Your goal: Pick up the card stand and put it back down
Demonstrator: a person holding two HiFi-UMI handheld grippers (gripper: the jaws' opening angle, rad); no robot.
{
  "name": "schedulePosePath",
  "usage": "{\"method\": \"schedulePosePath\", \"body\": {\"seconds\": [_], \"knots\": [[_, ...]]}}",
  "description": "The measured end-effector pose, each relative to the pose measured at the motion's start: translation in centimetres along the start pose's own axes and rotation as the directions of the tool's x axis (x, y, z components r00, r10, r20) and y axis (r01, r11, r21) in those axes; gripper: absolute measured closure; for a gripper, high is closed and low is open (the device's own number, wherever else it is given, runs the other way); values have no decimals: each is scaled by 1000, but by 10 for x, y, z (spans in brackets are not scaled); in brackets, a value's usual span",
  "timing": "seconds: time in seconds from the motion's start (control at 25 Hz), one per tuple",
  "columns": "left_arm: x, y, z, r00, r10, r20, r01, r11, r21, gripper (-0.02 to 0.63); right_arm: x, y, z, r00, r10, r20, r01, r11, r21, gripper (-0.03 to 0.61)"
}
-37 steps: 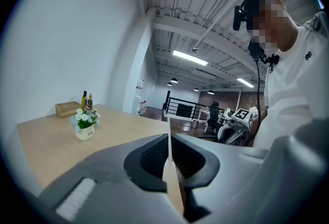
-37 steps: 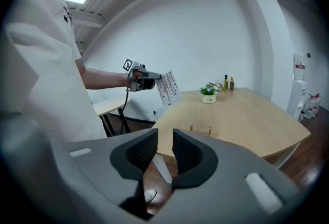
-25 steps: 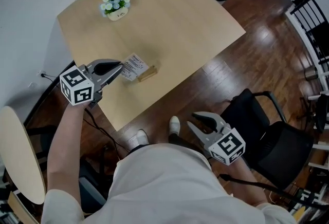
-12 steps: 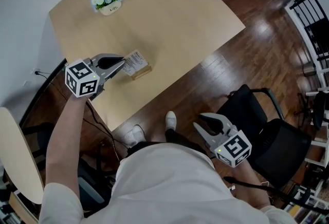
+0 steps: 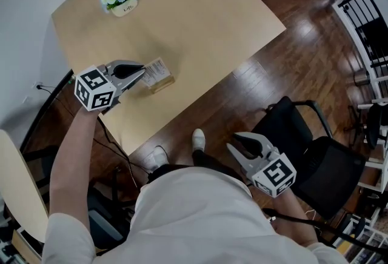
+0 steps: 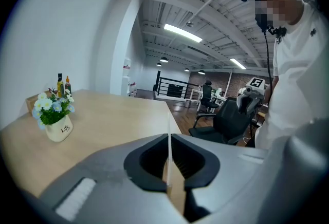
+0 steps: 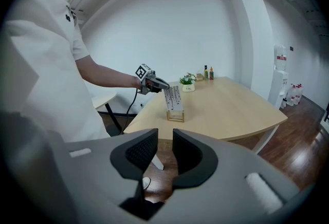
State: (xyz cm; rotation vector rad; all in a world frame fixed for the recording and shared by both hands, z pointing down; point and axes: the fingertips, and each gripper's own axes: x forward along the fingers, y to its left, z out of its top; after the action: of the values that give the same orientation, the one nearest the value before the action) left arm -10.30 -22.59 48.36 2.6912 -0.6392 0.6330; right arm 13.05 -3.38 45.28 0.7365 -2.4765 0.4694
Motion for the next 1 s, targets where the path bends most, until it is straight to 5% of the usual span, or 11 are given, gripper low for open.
{"method": "schedulePosePath", "body": {"seconds": [1.0], "knots": [[10, 3, -8, 999, 29, -45, -29, 1000, -4, 597, 1, 3, -4, 1000, -3, 4, 3, 1000, 15, 483]]}}
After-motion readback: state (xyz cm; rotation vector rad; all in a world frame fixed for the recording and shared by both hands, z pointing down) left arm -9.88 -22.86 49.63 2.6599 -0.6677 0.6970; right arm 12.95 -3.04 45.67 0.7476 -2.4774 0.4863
